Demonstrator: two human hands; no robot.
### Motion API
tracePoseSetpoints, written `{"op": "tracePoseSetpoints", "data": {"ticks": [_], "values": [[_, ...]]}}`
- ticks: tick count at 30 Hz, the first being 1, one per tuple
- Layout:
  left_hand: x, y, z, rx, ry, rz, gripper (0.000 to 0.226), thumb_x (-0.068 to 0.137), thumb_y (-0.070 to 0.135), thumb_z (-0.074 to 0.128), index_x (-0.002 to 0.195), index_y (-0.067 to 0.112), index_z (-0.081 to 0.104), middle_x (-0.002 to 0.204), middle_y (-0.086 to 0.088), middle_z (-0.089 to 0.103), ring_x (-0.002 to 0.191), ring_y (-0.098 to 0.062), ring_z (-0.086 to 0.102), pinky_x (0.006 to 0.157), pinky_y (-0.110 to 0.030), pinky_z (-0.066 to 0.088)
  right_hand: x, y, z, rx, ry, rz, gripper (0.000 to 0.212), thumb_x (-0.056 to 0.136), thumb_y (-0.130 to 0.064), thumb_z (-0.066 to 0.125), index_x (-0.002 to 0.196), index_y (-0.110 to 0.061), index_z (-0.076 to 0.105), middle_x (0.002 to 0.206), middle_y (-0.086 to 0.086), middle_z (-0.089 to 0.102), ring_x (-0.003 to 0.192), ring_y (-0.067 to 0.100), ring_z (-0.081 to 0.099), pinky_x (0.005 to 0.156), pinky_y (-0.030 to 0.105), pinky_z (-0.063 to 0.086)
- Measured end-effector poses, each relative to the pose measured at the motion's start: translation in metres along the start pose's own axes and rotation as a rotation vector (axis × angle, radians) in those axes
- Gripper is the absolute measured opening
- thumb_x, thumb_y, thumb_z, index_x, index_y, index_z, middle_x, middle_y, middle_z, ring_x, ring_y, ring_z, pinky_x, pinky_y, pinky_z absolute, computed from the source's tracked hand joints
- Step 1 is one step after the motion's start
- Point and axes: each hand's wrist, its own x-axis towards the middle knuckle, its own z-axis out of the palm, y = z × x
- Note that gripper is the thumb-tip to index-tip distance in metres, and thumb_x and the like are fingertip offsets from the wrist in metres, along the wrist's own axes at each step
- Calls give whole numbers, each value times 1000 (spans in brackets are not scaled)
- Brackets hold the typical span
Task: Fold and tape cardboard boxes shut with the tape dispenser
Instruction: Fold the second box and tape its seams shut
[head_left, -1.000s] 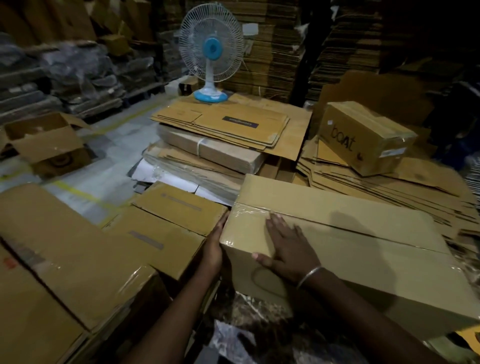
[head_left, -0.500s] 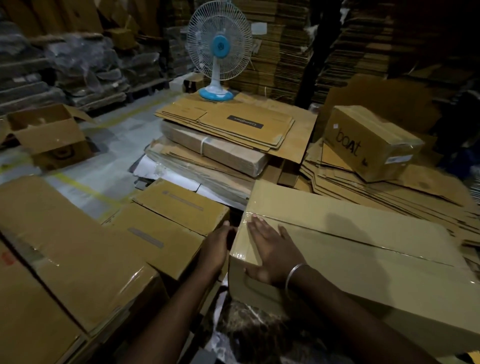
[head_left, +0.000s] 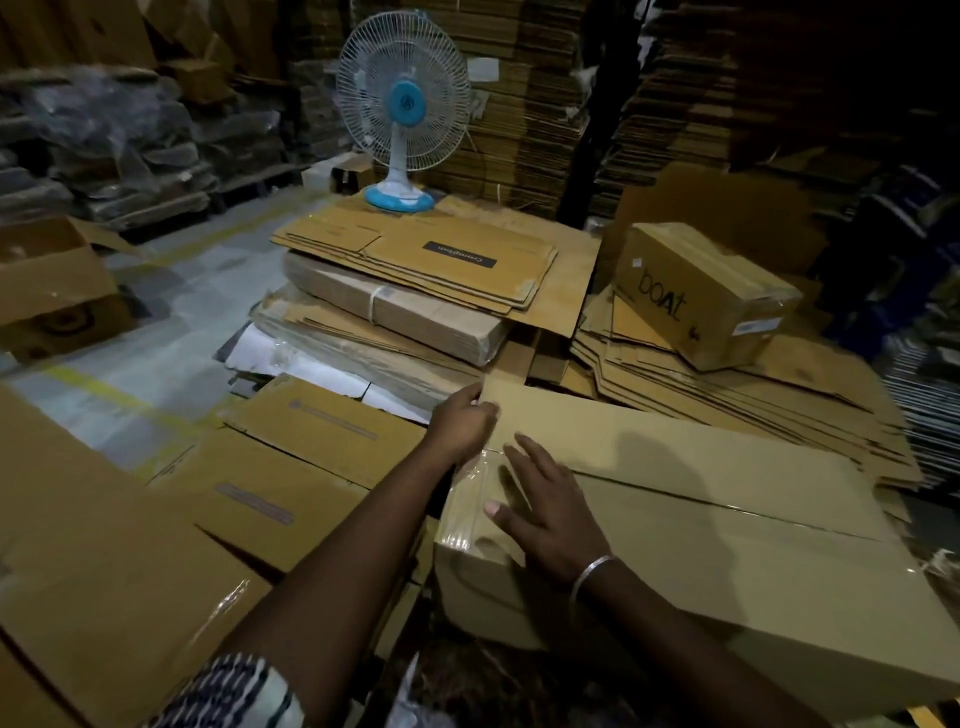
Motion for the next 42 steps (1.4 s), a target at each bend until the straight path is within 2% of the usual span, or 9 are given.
{"op": "tracePoseSetpoints", "data": {"ticks": [3, 7, 11, 16, 22, 28, 33, 38, 42], "values": [[8, 9, 7, 99, 39, 25, 35, 96, 24, 57, 128, 10, 64, 116, -1, 62, 106, -18, 57, 87, -27, 43, 1, 3, 1, 60, 27, 34, 91, 80, -79, 32, 155, -27, 31, 164, -12, 19, 136, -9, 14, 122, 42, 19], [19, 9, 8, 249, 61, 72, 41, 99, 29, 53, 130, 5, 63, 132, -14, 63, 118, -29, 58, 92, -30, 44, 2, 3, 2, 12, -15, 31, 92, 81, -79, 30, 157, -27, 27, 164, -8, 23, 146, 4, 20, 122, 43, 21], [27, 6, 2, 315, 96, 95, 37, 101, 34, 51, 114, 7, 72, 116, -13, 70, 106, -28, 63, 81, -29, 44, 1, 2, 2, 22, -15, 44, 92, 81, -79, 29, 157, -27, 28, 163, -7, 28, 146, 7, 23, 122, 38, 21], [37, 0, -3, 235, 65, 111, 60, 90, 19, 64, 148, 16, 46, 147, -9, 48, 129, -29, 49, 98, -30, 41, -1, -3, -1, 16, -24, 64, 94, 79, -79, 27, 157, -28, 26, 162, -8, 28, 145, 6, 24, 122, 36, 20], [60, -11, -4, -71, -79, 35, 40, 83, -3, 63, 111, 25, 68, 131, -12, 64, 106, -23, 62, 93, -36, 51, -1, -7, -4, 2, -51, 95, 89, 84, -74, 33, 158, -27, 22, 164, -8, 25, 147, 7, 21, 123, 32, 16], [47, -11, 7, -127, 86, 11, 42, 81, 2, 69, 121, 14, 73, 116, -2, 73, 101, -18, 68, 82, -17, 52, -2, -5, -3, 2, -25, 86, 85, 86, -71, 35, 157, -26, 25, 163, -7, 28, 145, 5, 23, 123, 32, 17], [32, -5, 16, 108, 205, 127, 39, 93, 10, 62, 132, 10, 64, 131, -6, 66, 124, -22, 59, 96, -20, 40, -2, -8, -4, -48, 6, 90, 80, 90, -65, 44, 158, -26, 25, 163, -4, 27, 147, 9, 22, 123, 34, 17], [25, 6, 20, 615, 174, 244, 12, 85, 9, 59, 96, 10, 59, 100, -13, 65, 85, -26, 59, 67, -28, 41, -5, -9, 2, -292, 131, 174, 72, 88, -57, 51, 147, -15, 46, 149, 10, 45, 132, 28, 47, 107, 38, 39], [37, 12, 28, 777, 63, 219, 52, 87, 9, 63, 134, 0, 43, 135, -20, 45, 112, -32, 56, 83, -33, 48, -6, -9, 2, -289, 124, 191, 62, 89, -61, 50, 137, -22, 54, 149, 3, 41, 132, 21, 44, 99, 32, 46]]}}
